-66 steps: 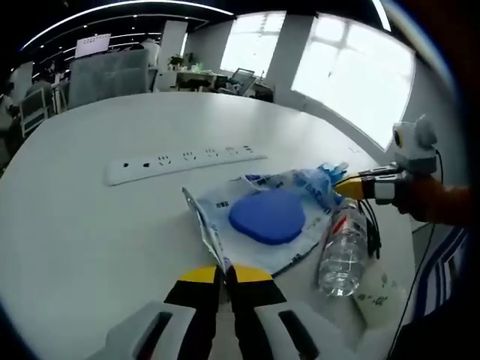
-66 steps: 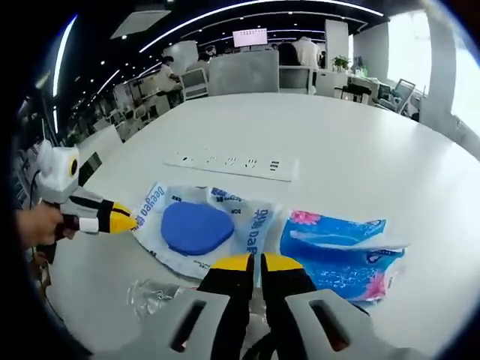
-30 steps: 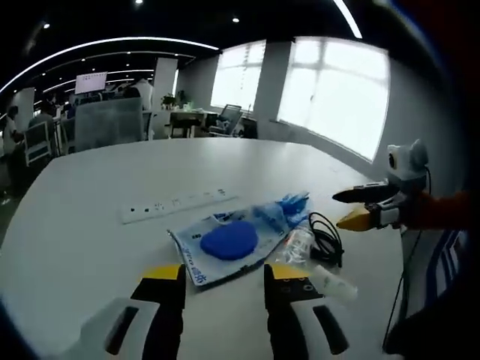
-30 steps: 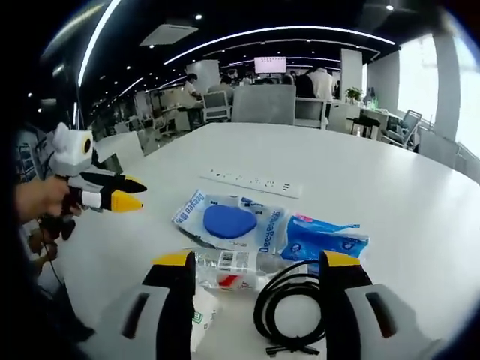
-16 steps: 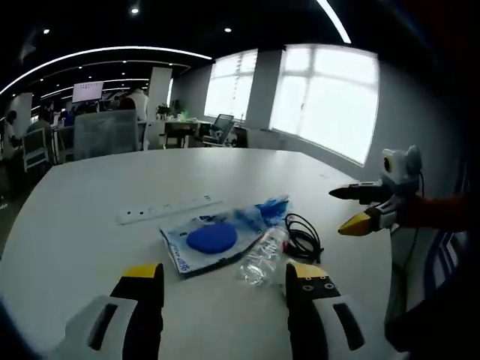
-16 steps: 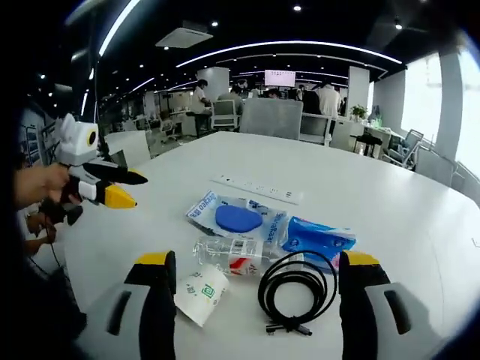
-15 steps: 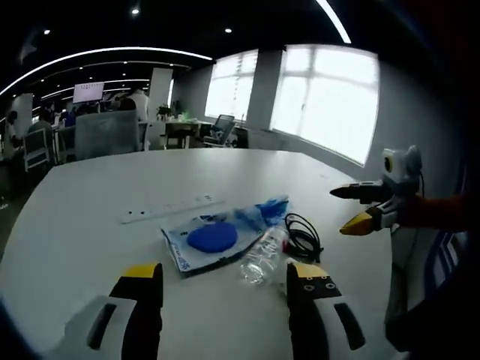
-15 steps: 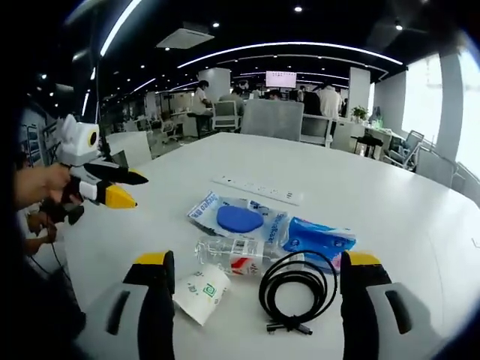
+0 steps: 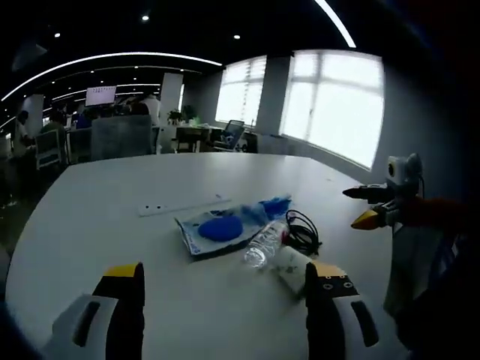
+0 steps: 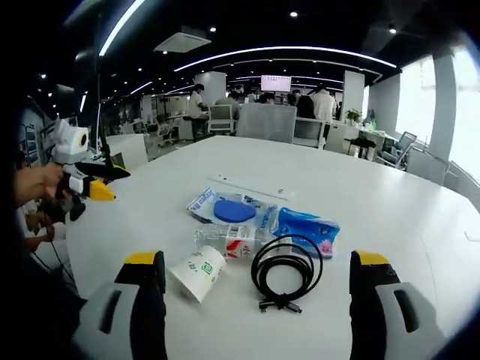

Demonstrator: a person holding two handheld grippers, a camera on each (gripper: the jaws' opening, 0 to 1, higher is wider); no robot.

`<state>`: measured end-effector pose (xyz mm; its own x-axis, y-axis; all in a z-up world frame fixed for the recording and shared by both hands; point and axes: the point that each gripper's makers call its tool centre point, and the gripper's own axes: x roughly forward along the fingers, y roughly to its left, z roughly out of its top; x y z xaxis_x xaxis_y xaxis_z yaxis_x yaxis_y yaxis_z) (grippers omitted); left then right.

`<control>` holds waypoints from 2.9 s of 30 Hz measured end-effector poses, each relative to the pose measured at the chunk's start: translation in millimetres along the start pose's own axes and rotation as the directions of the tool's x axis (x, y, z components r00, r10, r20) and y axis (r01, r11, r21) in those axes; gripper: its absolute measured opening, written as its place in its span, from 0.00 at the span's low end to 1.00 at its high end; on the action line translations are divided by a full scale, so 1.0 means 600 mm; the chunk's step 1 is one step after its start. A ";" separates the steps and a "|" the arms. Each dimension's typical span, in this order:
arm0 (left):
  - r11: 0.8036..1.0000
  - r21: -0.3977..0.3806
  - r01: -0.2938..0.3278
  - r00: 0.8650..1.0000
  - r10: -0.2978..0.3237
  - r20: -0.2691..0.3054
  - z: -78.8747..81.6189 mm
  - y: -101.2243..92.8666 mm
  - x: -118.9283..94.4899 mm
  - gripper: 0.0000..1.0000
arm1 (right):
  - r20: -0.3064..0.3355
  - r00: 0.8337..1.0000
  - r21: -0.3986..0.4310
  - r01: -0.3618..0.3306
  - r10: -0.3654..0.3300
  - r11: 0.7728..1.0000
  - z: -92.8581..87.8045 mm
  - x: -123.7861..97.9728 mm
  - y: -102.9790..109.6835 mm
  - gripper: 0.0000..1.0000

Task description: Arrange the tabletop items into an orderly group along one side of the table until the central work area is clear of visible clutter.

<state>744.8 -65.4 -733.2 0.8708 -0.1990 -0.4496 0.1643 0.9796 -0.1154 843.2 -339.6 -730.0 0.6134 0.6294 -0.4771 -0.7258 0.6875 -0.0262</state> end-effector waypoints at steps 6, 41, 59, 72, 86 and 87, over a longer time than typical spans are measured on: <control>0.999 -0.022 0.027 1.000 -0.027 0.003 -0.001 -0.010 -0.013 0.99 | -0.013 1.000 0.006 0.006 -0.006 1.000 -0.016 -0.019 -0.011 1.00; 0.999 -0.005 0.039 0.999 -0.039 -0.020 -0.011 -0.027 -0.063 0.99 | -0.067 0.987 -0.169 -0.158 0.149 0.973 -0.060 0.027 0.105 0.52; 0.996 -0.010 0.089 0.991 -0.090 -0.099 -0.049 -0.034 -0.056 0.99 | -0.203 0.955 -0.128 -0.245 0.217 0.961 -0.140 0.083 0.153 0.20; 0.997 -0.018 0.076 0.988 -0.078 -0.134 -0.072 -0.032 -0.063 0.98 | -0.216 0.960 -0.141 -0.211 0.178 0.967 -0.151 0.094 0.142 0.00; 0.993 0.043 0.107 0.989 -0.101 -0.110 -0.058 -0.044 -0.053 0.92 | -0.162 0.965 -0.103 -0.222 0.204 0.970 -0.104 0.071 0.166 0.00; 0.993 0.046 0.111 0.989 -0.106 -0.107 -0.056 -0.047 -0.051 0.91 | -0.161 0.965 -0.104 -0.225 0.207 0.969 -0.099 0.070 0.169 0.00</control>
<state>697.8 -87.7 -745.8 0.7936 -0.3034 -0.5274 0.2816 0.9515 -0.1236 777.0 -265.0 -805.2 0.3916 0.6914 -0.6071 -0.8736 0.4866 -0.0093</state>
